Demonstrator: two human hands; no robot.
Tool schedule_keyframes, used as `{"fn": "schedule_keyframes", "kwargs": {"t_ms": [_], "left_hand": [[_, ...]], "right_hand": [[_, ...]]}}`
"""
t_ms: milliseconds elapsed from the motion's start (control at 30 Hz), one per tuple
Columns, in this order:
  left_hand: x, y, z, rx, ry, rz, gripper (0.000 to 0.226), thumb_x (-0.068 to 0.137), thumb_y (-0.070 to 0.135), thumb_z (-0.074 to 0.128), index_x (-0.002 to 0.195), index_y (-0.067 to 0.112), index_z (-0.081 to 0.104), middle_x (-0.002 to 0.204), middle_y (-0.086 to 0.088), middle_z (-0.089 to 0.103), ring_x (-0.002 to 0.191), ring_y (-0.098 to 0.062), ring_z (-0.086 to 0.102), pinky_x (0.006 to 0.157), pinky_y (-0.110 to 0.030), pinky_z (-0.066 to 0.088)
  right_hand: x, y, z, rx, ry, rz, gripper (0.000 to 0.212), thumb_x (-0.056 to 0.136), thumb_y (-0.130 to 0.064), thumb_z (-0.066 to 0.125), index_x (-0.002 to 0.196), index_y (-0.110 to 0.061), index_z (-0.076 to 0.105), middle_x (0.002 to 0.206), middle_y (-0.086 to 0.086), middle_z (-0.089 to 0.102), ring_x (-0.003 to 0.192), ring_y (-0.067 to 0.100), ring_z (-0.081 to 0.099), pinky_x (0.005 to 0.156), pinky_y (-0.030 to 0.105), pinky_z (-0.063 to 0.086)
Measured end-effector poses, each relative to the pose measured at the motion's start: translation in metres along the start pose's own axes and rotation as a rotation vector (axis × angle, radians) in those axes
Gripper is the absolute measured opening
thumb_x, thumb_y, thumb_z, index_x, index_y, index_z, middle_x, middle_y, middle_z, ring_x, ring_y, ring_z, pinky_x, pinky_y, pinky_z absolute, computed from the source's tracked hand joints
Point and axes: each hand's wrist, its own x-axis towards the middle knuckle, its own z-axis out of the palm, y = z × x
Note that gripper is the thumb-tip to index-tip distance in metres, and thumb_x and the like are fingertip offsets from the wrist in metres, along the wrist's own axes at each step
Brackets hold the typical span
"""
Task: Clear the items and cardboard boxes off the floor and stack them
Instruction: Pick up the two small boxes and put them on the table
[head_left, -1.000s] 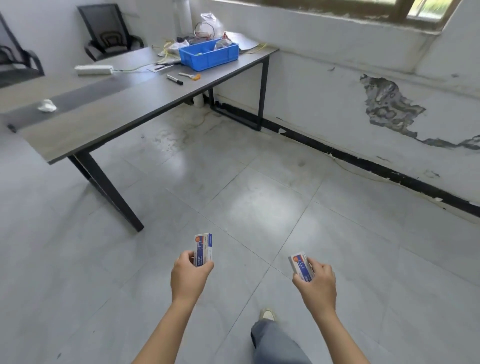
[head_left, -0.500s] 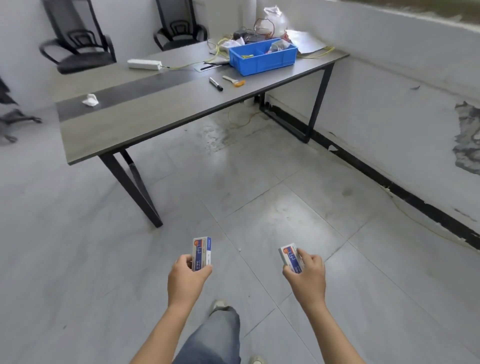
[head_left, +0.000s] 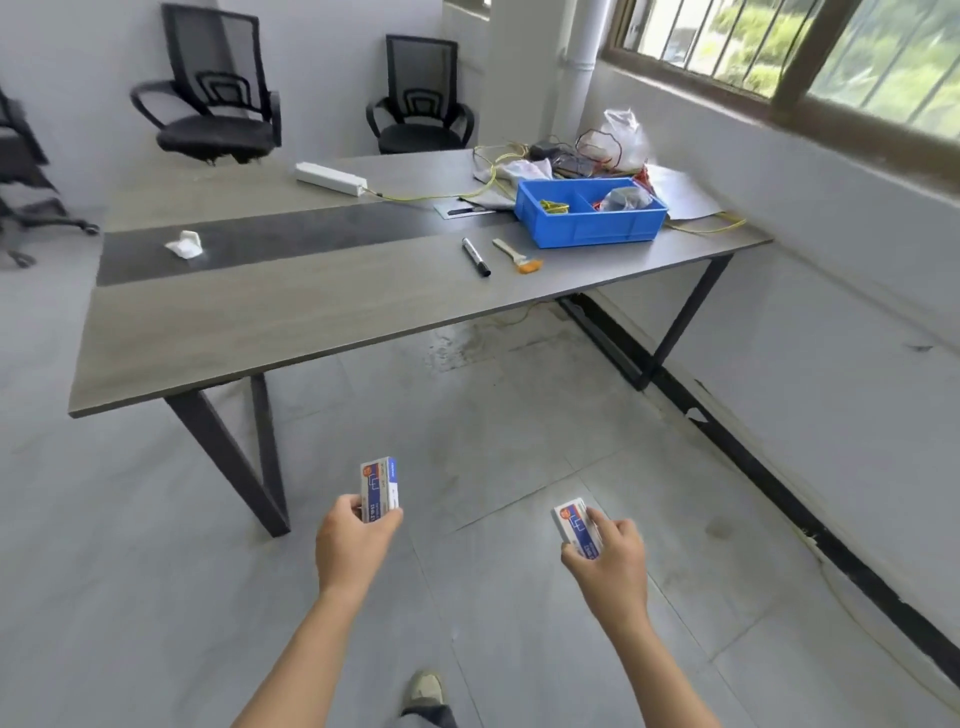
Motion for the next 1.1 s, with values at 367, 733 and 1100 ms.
{"fn": "schedule_keyframes", "kwargs": {"t_ms": [367,733,1100], "left_hand": [[0.105,0.056,0.051,0.035,0.034,-0.101,0.022,0.077,0.015,0.070,0.090,0.010,0.053,0.079,0.000,0.056,0.079,-0.025,0.054,0.066,-0.029,0.037],[0.210,0.147,0.098,-0.070,0.266,-0.164,0.029,0.078,0.015,0.069,0.070,0.025,0.044,0.072,0.008,0.054,0.073,-0.021,0.053,0.058,-0.027,0.036],[0.309,0.158,0.068,-0.049,0.391,-0.268,0.017,0.076,0.015,0.069,0.077,0.017,0.052,0.078,0.000,0.060,0.077,-0.026,0.056,0.063,-0.030,0.039]], "right_hand": [[0.148,-0.036,0.040,-0.035,-0.117,0.011,0.047,0.080,-0.010,0.065,0.125,-0.008,0.055,0.098,0.001,0.042,0.095,0.017,0.041,0.073,0.022,0.031],[0.323,-0.115,0.089,-0.088,-0.376,-0.244,0.042,0.081,-0.016,0.059,0.123,-0.019,0.055,0.099,-0.001,0.042,0.096,0.011,0.038,0.069,0.024,0.037],[0.394,-0.218,0.171,-0.128,-0.524,-0.396,0.039,0.082,-0.018,0.060,0.120,-0.015,0.056,0.098,-0.004,0.038,0.104,0.016,0.044,0.070,0.025,0.035]]}}
